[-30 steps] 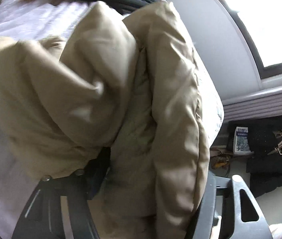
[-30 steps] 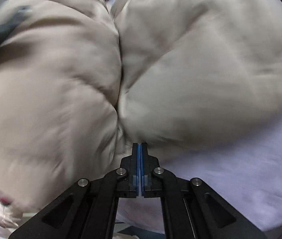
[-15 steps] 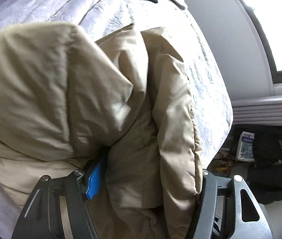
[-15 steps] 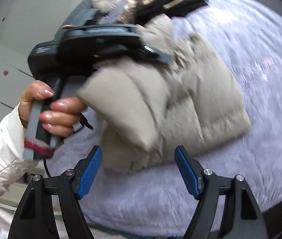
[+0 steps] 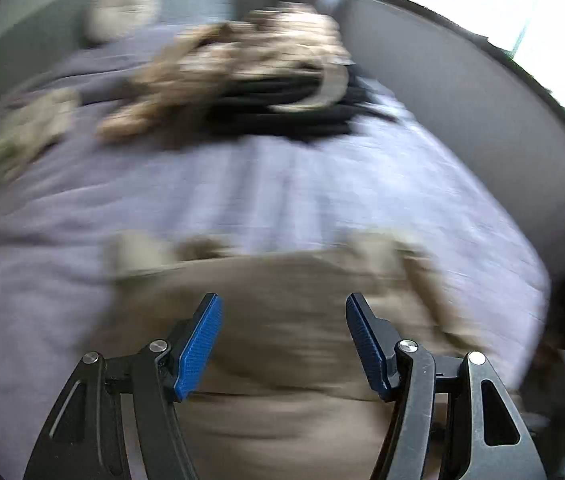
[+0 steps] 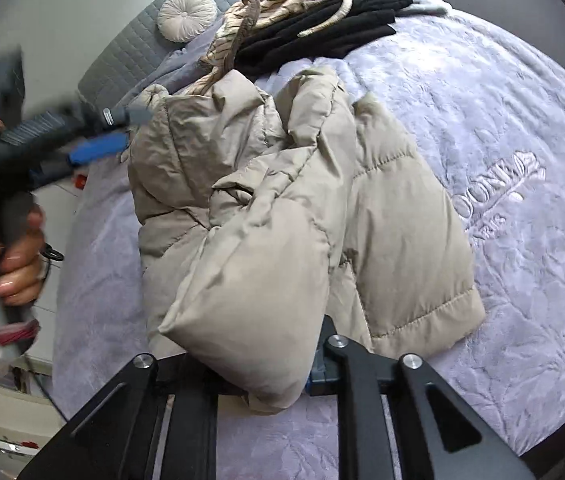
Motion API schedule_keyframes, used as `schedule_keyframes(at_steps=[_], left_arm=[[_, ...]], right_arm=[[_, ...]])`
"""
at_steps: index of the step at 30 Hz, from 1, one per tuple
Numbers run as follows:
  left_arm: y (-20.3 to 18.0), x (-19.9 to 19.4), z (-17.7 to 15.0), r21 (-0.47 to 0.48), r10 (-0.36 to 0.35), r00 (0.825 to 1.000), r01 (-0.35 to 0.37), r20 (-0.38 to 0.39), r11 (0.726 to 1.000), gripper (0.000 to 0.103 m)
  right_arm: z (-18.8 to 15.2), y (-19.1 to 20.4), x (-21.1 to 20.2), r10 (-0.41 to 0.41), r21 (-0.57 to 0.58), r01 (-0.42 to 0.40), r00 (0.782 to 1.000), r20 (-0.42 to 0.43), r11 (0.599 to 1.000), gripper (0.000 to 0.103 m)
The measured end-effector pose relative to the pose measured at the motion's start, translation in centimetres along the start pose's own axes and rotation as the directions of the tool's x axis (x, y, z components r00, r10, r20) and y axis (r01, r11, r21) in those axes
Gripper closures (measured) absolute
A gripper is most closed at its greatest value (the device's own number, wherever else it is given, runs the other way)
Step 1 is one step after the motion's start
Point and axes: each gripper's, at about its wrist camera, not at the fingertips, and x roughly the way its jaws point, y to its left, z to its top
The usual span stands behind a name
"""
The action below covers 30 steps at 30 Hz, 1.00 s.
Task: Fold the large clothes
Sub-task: 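Grasp the folded jacket edge with both tools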
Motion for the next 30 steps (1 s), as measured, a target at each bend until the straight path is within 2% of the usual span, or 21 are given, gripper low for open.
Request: schedule_keyframes(at_steps=[3, 4, 6, 8, 11, 15, 18, 23, 30], left_arm=[[4.9, 3.1, -2.0, -0.058, 0.131, 0.99, -0.134, -0.046, 0.989, 0.038], [6.8, 4.0, -1.5, -0.074, 0.127, 0.99, -0.132, -0.064, 0.988, 0.038], [6.7, 5.0, -2.4, -0.088, 0.11, 0.992, -0.115, -0.066, 0.989, 0.038], [5.2, 6.2, -1.8, -0.048, 0.11, 0.992, -0.113, -0.057, 0.992, 0.038], [1.8, 8.6, -1.5, 0.028, 0.084, 0.996, -0.083, -0.041, 0.996, 0.038], [-3.4, 11.1, -0.4, 0.09, 0.04, 0.999, -0.037, -0.036, 0.995, 0.038], [-5.5, 12.5, 0.3, 0.113, 0.043, 0.998, -0.037, -0.05, 0.993, 0.038], [-6.1, 13.9, 0.2, 0.11, 0.064, 0.996, -0.056, -0.068, 0.992, 0.038], [-6.4, 14.6, 0.1, 0.123, 0.082, 0.993, -0.072, -0.082, 0.99, 0.038]], right_arm=[[-0.5, 0.9, -1.2, -0.038, -0.055, 0.04, 0.999, 0.034, 0.998, 0.091], [-0.5, 1.3, -1.6, -0.048, -0.064, 0.051, 0.998, 0.042, 0.997, 0.091], [-0.7, 1.1, -2.0, -0.075, -0.075, 0.079, 0.996, 0.055, 0.994, 0.091], [-0.8, 0.1, -2.1, -0.106, -0.069, 0.11, 0.993, 0.057, 0.992, 0.091], [-1.0, -2.3, -1.9, -0.158, 0.0, 0.158, 0.987, 0.036, 0.987, 0.091], [-1.5, -6.1, -1.4, -0.178, 0.095, 0.177, 0.984, 0.003, 0.98, 0.091], [-1.9, -8.8, -0.2, -0.155, 0.163, 0.157, 0.988, -0.027, 0.974, 0.091], [-2.4, -11.8, 1.4, -0.074, 0.252, 0.081, 0.996, -0.039, 0.964, 0.088], [-2.3, -13.8, 0.0, -0.006, 0.342, 0.031, 0.997, -0.073, 0.939, 0.086]])
